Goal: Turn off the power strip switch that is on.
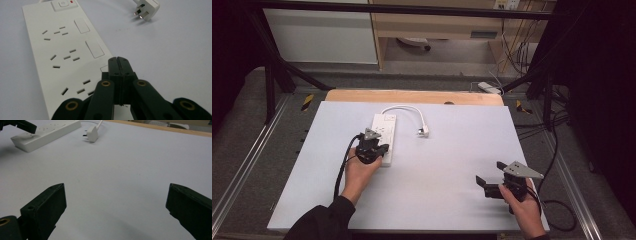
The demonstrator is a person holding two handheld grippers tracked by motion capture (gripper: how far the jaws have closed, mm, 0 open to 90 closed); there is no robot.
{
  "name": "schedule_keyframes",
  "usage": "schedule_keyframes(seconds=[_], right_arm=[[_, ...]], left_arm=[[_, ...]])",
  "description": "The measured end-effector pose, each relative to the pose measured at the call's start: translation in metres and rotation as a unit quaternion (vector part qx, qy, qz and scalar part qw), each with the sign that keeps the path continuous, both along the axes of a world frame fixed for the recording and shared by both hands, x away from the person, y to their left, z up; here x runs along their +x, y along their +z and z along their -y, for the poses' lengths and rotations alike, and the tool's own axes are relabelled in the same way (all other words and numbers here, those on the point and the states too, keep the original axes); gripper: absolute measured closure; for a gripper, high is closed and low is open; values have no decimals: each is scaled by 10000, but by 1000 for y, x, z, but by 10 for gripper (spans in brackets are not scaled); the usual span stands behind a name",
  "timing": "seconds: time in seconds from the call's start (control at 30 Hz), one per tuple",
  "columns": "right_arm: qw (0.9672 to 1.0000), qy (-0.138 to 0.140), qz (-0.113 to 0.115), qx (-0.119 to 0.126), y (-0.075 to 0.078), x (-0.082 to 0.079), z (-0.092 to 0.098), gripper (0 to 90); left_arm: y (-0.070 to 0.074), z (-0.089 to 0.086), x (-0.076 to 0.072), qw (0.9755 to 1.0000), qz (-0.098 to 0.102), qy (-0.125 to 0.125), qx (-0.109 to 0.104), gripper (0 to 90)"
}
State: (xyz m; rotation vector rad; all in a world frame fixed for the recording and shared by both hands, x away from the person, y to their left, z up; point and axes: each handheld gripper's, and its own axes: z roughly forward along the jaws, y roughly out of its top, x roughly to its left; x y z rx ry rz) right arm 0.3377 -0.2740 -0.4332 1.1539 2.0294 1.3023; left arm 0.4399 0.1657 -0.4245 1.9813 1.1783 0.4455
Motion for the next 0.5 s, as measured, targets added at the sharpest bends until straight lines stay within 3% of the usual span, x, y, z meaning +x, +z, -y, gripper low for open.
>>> schedule_keyframes(seconds=[0.5], right_arm=[[10000, 7, -1, -35, 0, 0, 0, 35]], left_arm=[[-5, -3, -2, 10000, -37, 27, -16, 900]])
